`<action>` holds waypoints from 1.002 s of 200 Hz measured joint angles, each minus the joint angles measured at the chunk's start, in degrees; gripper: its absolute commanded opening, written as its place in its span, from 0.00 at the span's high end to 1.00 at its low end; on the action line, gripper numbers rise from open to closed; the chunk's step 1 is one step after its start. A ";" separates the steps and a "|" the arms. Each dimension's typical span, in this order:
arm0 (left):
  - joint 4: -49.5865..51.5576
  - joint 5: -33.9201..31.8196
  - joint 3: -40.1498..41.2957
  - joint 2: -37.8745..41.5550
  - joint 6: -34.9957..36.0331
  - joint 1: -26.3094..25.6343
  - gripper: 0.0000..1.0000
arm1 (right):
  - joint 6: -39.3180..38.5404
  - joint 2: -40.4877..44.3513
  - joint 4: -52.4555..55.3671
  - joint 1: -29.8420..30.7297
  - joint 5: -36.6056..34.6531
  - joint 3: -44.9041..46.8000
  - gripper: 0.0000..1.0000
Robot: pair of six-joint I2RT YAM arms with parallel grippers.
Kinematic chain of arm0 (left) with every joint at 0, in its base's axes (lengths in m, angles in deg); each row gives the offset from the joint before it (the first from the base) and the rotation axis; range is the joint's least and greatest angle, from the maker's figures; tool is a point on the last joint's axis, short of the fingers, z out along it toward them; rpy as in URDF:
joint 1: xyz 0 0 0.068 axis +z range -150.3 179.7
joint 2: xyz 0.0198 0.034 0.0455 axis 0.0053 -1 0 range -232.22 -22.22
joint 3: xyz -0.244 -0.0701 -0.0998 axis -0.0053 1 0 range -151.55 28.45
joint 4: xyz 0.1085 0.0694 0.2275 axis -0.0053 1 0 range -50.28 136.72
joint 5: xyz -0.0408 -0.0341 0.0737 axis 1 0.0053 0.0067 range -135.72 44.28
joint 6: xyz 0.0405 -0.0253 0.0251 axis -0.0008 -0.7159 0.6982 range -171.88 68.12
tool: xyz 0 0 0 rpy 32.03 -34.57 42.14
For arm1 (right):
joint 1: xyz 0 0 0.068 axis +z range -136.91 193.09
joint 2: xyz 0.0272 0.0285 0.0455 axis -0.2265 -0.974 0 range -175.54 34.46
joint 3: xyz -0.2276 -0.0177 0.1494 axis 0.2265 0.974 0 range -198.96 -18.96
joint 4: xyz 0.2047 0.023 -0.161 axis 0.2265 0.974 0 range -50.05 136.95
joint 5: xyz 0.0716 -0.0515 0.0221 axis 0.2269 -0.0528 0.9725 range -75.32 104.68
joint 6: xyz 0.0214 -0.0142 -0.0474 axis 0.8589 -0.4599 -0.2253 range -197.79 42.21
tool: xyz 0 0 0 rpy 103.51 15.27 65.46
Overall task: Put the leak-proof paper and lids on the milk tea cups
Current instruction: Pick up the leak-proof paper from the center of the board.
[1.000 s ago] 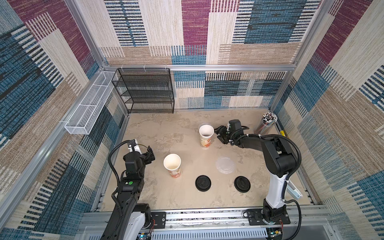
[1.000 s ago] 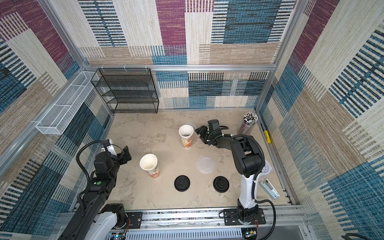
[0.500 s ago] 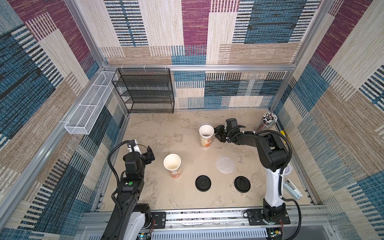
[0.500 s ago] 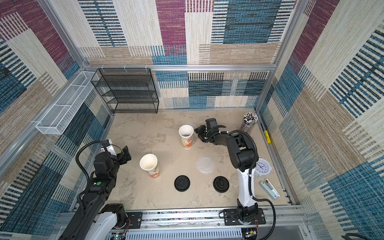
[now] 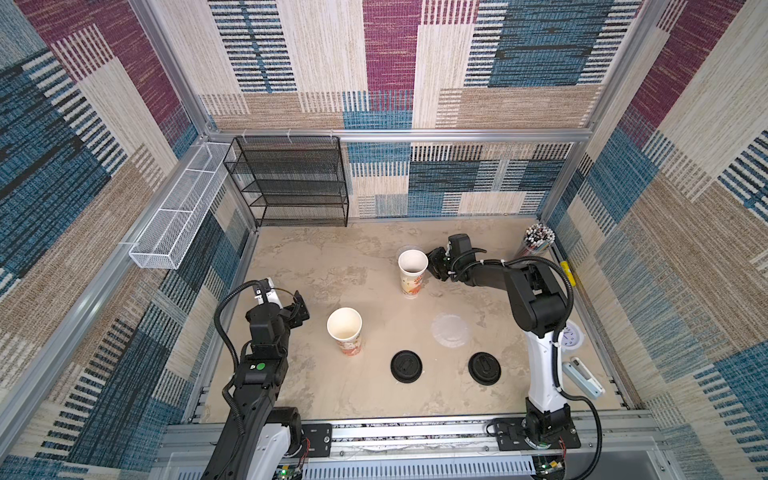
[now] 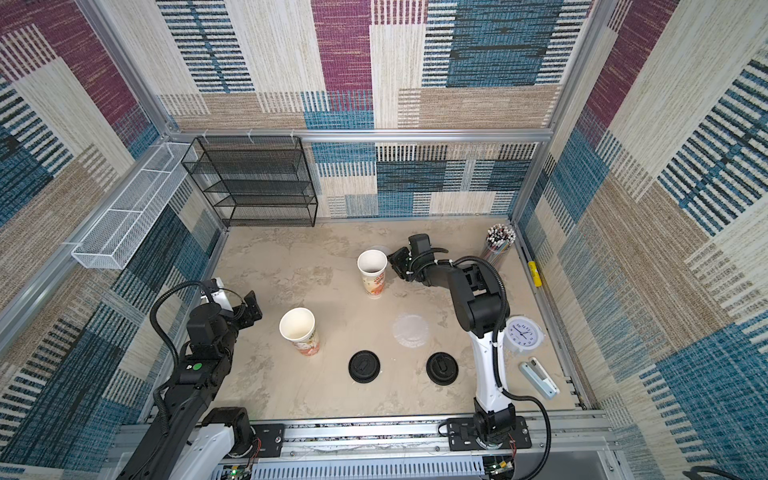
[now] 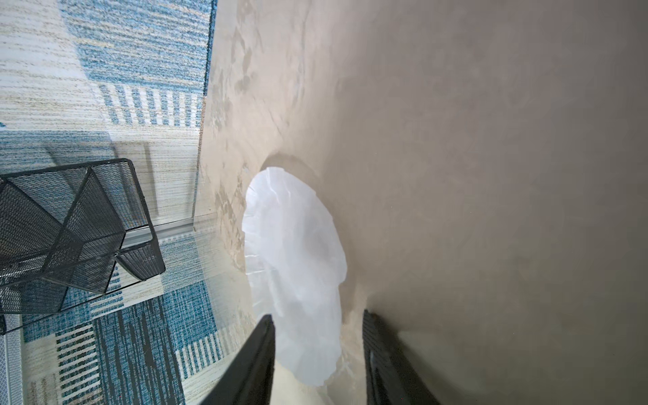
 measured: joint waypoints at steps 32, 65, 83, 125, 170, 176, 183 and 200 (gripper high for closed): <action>0.00 -0.07 0.00 0.17 0.02 0.00 0.05 | 0.61 -1.22 -1.11 0.02 0.07 -0.98 0.58; 0.00 -0.44 -0.02 0.22 0.02 0.00 0.05 | 0.83 -2.19 -1.77 0.15 0.07 -1.53 0.62; 0.00 -0.98 -0.04 0.24 0.04 0.00 0.05 | 0.87 -2.60 -2.27 0.22 0.09 -1.79 0.66; 0.02 -1.14 -0.13 0.26 0.07 0.00 0.05 | 1.03 -3.37 -2.67 0.31 0.00 -1.95 0.81; 0.39 -1.14 -0.66 1.03 0.11 0.00 0.05 | 1.18 -3.58 -1.49 0.37 -0.44 -2.40 0.99; 0.46 -1.14 -0.70 1.20 0.11 0.00 0.05 | 1.16 -3.56 -1.22 0.37 -0.48 -2.56 1.00; 0.79 -1.14 -0.76 1.46 0.11 0.00 0.05 | 1.05 -3.52 -0.90 0.39 -0.50 -2.73 1.00; 1.57 -1.16 -0.81 2.23 0.11 0.00 0.05 | 0.74 -3.17 0.33 0.46 -0.90 -3.06 1.00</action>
